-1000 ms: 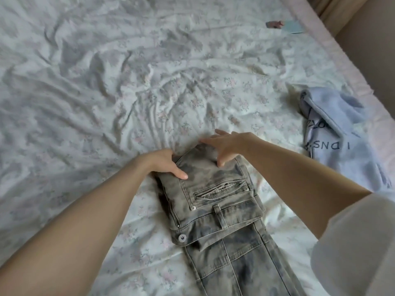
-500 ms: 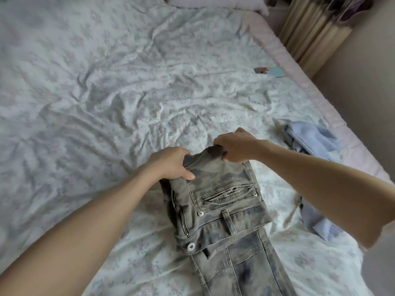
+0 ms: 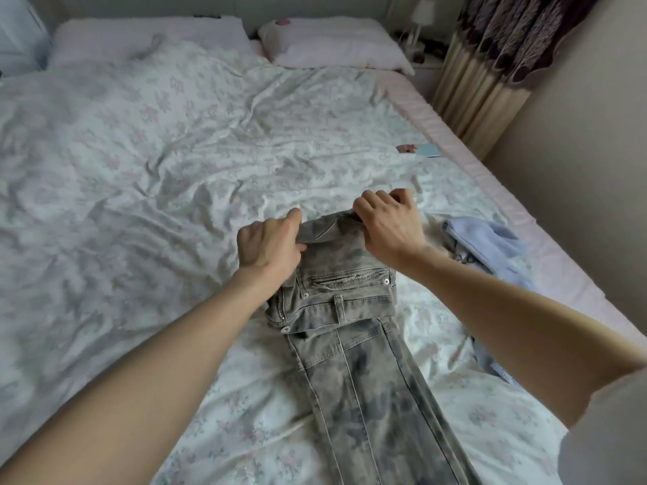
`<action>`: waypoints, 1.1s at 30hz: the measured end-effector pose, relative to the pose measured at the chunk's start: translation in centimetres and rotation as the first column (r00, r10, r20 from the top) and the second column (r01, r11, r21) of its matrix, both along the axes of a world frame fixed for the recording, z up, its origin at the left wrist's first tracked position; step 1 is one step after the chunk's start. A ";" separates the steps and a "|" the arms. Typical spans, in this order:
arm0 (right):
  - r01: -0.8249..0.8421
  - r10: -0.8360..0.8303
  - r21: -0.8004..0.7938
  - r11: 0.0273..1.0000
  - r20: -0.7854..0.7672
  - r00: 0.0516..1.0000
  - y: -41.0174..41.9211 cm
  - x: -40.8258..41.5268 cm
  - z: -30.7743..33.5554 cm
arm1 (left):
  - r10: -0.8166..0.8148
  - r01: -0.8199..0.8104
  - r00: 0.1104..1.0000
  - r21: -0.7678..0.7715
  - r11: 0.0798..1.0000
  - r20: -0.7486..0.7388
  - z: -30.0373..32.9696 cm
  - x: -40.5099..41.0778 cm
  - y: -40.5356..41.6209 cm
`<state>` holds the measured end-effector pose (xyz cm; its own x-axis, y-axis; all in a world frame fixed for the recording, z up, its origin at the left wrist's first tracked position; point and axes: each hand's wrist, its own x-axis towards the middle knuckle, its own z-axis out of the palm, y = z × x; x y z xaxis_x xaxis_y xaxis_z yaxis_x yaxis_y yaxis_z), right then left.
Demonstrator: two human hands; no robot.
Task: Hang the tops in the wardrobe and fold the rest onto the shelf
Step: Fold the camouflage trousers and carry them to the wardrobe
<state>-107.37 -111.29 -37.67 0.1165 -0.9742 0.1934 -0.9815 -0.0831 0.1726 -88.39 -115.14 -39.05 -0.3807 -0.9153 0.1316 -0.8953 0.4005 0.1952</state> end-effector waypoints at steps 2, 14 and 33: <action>-0.013 0.014 0.048 0.999 -0.023 1.000 2.6 0.3 -1.2 | 0.014 -0.013 1.000 -0.021 1.000 0.008 -2.0 0.1 3.1; -0.185 0.184 0.148 0.972 0.016 0.983 21.2 -1.6 -6.3 | -0.191 0.209 0.973 0.145 0.967 -0.133 -7.3 1.3 23.5; 0.146 -0.341 0.560 0.815 0.260 0.904 31.4 -2.1 -12.1 | -0.107 0.137 0.990 0.430 0.892 -0.093 -13.6 0.4 25.4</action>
<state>-109.43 -79.93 -49.74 -0.1151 -0.9246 -0.3631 -0.9685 0.1857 -0.1658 -87.99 -89.75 -52.63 -0.4971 -0.8338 -0.2402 -0.8243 0.3672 0.4310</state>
